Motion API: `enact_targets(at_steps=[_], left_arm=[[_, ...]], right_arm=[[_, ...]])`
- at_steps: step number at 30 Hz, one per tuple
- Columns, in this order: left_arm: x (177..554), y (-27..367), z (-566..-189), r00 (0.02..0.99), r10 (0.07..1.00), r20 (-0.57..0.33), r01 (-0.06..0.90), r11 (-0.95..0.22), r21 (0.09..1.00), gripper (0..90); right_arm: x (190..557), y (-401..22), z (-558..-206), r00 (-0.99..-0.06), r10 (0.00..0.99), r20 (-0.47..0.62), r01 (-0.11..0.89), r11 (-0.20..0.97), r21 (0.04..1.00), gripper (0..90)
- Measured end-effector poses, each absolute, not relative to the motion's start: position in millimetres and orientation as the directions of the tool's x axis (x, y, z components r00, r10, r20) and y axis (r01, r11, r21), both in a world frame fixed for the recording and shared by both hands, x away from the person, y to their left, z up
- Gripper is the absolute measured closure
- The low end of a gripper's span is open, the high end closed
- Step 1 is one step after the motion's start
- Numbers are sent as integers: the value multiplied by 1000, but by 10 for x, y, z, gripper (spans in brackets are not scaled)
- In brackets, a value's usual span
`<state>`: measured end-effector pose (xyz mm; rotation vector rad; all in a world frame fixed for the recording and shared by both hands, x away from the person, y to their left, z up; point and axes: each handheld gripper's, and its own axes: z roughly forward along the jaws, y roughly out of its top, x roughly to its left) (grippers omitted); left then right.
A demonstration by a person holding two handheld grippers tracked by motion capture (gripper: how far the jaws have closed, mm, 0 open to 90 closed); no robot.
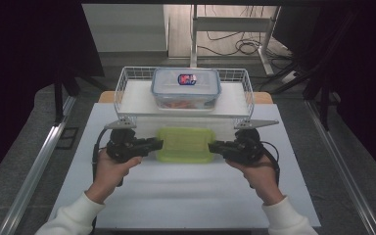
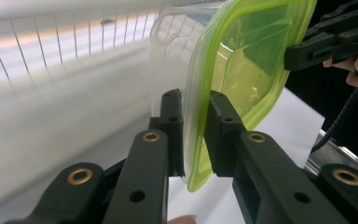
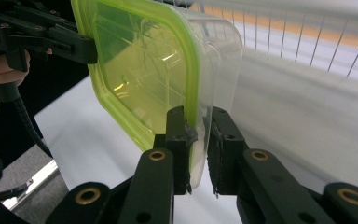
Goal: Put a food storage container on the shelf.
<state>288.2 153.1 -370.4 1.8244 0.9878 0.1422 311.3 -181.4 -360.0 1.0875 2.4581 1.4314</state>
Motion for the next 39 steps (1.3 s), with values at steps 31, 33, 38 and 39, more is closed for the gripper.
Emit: enact_targets(at_steps=[31,33,38,39], left_arm=[[3507,1616,-2542,669,692,-271,487,-133,863,787],[3579,1630,-2519,661,694,-285,499,-122,858,790],[3754,1661,-2466,650,695,-307,512,-102,853,792],[3786,1667,-2459,649,693,-314,517,-99,850,792]], right_arm=[[3752,-1776,-2410,-765,596,244,466,250,849,792],[3823,-1759,-2365,-760,600,251,473,244,847,792],[4002,-1726,-2292,-746,608,270,491,229,840,793],[4030,-1718,-2284,-744,610,272,494,229,839,793]])
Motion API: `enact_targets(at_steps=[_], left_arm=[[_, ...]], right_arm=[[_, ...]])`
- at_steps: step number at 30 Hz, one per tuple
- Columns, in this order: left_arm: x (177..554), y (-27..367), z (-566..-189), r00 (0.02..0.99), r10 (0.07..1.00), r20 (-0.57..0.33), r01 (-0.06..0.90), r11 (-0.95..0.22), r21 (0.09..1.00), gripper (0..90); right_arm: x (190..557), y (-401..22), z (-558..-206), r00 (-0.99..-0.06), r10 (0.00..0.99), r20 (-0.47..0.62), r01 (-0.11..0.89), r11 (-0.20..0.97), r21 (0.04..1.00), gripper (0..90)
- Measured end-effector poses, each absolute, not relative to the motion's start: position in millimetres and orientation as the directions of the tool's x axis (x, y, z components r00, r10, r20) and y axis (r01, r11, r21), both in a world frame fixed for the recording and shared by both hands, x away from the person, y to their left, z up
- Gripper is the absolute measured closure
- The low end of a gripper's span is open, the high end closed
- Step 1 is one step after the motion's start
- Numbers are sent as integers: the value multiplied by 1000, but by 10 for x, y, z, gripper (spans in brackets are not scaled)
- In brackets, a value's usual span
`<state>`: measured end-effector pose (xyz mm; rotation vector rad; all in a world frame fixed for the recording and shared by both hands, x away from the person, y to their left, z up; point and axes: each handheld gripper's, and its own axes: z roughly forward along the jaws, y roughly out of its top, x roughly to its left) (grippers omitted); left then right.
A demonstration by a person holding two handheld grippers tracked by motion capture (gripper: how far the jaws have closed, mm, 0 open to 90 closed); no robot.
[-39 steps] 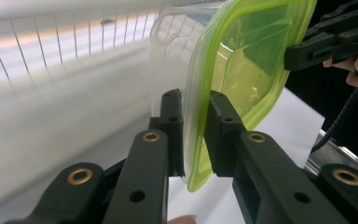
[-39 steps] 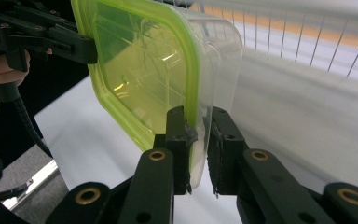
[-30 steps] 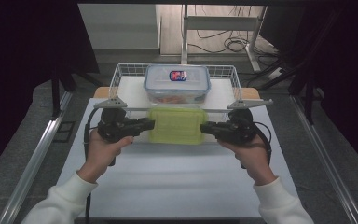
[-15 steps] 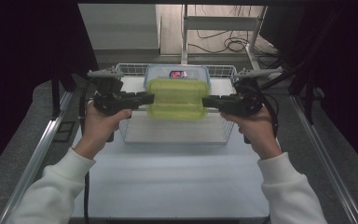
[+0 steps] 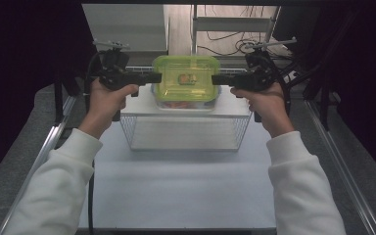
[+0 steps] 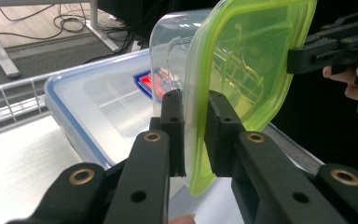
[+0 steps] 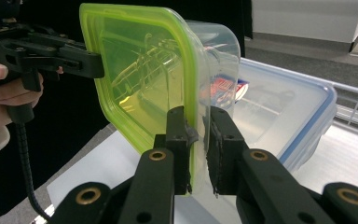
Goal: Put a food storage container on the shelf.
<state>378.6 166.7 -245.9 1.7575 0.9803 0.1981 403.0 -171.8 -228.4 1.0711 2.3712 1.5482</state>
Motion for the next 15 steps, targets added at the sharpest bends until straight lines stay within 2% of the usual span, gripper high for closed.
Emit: enact_targets(at_steps=[15], left_arm=[[4081,1642,-2522,615,705,-352,566,-84,820,763]], right_arm=[[4327,-1709,-2357,-704,626,336,558,194,806,790]])
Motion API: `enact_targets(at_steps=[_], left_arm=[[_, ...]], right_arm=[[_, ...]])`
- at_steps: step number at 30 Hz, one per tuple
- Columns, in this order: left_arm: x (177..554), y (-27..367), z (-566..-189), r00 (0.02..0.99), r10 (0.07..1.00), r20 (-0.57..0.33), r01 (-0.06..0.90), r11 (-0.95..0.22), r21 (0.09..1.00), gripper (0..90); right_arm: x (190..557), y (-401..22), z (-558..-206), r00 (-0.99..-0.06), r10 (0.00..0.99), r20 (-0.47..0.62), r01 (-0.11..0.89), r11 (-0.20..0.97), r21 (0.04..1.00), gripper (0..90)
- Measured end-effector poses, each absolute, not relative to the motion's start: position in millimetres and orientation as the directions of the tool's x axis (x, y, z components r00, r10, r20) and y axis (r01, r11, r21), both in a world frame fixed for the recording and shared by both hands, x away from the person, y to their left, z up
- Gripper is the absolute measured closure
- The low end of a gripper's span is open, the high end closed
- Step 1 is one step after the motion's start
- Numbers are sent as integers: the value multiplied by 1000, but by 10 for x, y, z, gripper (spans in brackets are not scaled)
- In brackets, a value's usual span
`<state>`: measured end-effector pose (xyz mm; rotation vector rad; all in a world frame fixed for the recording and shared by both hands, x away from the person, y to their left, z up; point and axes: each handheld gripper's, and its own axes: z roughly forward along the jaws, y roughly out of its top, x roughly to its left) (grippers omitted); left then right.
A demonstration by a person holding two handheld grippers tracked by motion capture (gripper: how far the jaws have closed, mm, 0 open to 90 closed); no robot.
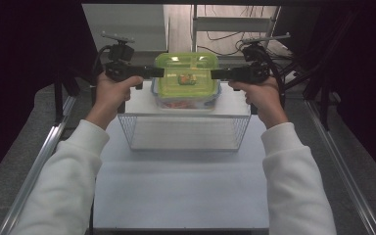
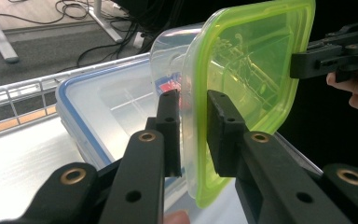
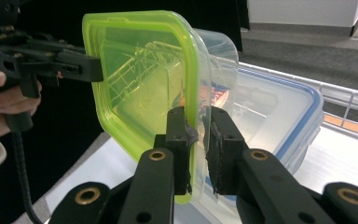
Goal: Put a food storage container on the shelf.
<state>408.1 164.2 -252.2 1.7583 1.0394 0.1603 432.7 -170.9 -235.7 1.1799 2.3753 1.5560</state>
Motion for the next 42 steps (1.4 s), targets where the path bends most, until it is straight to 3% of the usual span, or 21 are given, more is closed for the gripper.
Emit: enact_targets(at_steps=[8,16,23,29,31,42], left_arm=[[4205,1612,-2510,588,712,-383,584,-46,811,769],[4400,1594,-2552,538,727,-426,617,4,787,714],[4462,1585,-2628,507,741,-441,633,27,774,616],[4470,1599,-2622,486,743,-459,623,74,779,375],[4459,1596,-2613,486,744,-458,617,79,783,336],[4363,1601,-2535,509,742,-437,587,73,806,286]], right_arm=[[4439,-1743,-2413,-674,632,384,588,144,796,778],[4557,-1718,-2463,-636,656,406,604,98,791,717],[4641,-1704,-2555,-596,690,411,622,73,779,637],[4623,-1730,-2556,-582,704,406,620,62,782,564],[4610,-1758,-2551,-577,706,411,623,55,780,533],[4555,-1674,-2576,-591,690,418,624,62,779,550]])
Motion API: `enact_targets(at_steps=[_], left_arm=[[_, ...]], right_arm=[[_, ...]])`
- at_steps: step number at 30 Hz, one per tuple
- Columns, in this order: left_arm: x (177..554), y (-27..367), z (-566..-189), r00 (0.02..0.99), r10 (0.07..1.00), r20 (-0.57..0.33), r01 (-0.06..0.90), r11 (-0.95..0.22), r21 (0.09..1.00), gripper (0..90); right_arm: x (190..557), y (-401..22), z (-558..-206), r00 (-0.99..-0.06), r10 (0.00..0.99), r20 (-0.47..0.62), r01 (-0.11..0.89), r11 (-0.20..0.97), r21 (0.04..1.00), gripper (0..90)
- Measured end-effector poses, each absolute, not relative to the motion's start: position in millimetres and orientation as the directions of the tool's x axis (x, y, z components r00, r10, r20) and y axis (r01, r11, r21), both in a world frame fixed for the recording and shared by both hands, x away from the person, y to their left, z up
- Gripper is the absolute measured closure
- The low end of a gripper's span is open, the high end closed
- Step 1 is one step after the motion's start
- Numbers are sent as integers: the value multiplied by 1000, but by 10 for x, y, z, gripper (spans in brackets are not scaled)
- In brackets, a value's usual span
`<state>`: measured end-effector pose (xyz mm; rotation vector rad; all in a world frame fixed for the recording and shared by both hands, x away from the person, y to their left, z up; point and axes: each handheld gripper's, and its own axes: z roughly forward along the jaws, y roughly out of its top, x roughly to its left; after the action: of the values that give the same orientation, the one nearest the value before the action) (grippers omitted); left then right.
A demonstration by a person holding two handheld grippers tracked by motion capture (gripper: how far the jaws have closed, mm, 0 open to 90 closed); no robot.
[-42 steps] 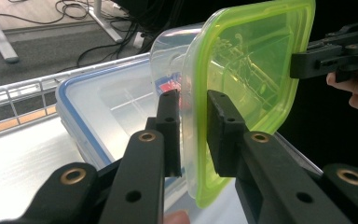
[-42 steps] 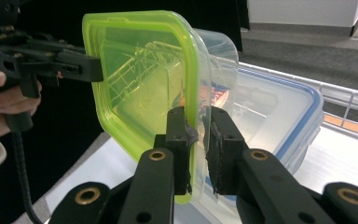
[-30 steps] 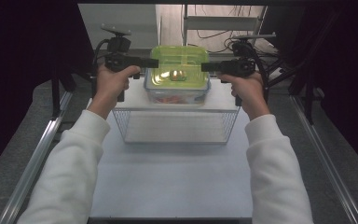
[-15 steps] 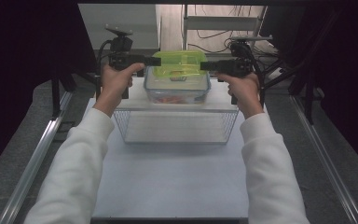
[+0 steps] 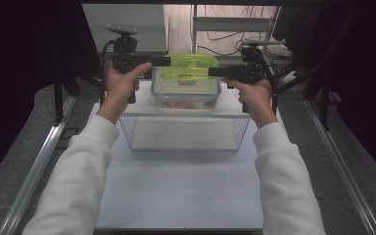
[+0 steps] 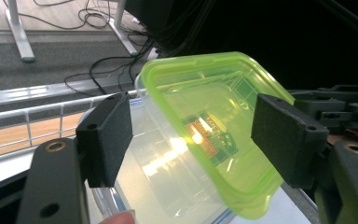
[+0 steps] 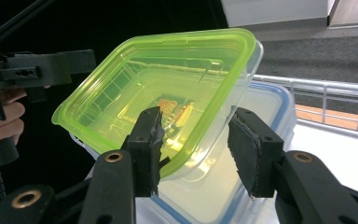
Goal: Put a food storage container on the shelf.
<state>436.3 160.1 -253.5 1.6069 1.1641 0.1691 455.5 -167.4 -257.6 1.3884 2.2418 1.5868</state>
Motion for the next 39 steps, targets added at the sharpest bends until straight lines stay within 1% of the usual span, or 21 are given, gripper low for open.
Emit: enact_targets(at_steps=[6,12,15,21,26,29,34,39], left_arm=[[4310,1668,-2501,510,749,-422,576,67,815,284],[4260,1698,-2478,520,752,-405,562,57,825,282],[4229,1707,-2471,530,751,-394,555,44,831,280],[4162,1754,-2437,549,740,-388,543,37,839,282],[4102,1790,-2456,550,733,-400,553,39,833,287],[4054,1822,-2451,553,741,-382,558,11,830,288],[3936,1966,-2417,566,735,-374,560,-10,828,287],[3765,2092,-2456,580,727,-369,560,-27,828,288]], right_arm=[[4548,-1621,-2578,-587,693,418,621,54,782,547],[4539,-1682,-2558,-569,704,426,620,26,784,454],[4502,-1731,-2543,-572,706,418,599,12,800,418],[4431,-1814,-2516,-596,689,413,574,6,818,416],[4386,-1863,-2523,-607,680,411,580,26,814,410],[4344,-1909,-2491,-602,692,398,599,62,798,405],[4209,-2071,-2411,-623,690,369,602,121,789,400],[4068,-2174,-2444,-636,687,350,601,157,783,395]])
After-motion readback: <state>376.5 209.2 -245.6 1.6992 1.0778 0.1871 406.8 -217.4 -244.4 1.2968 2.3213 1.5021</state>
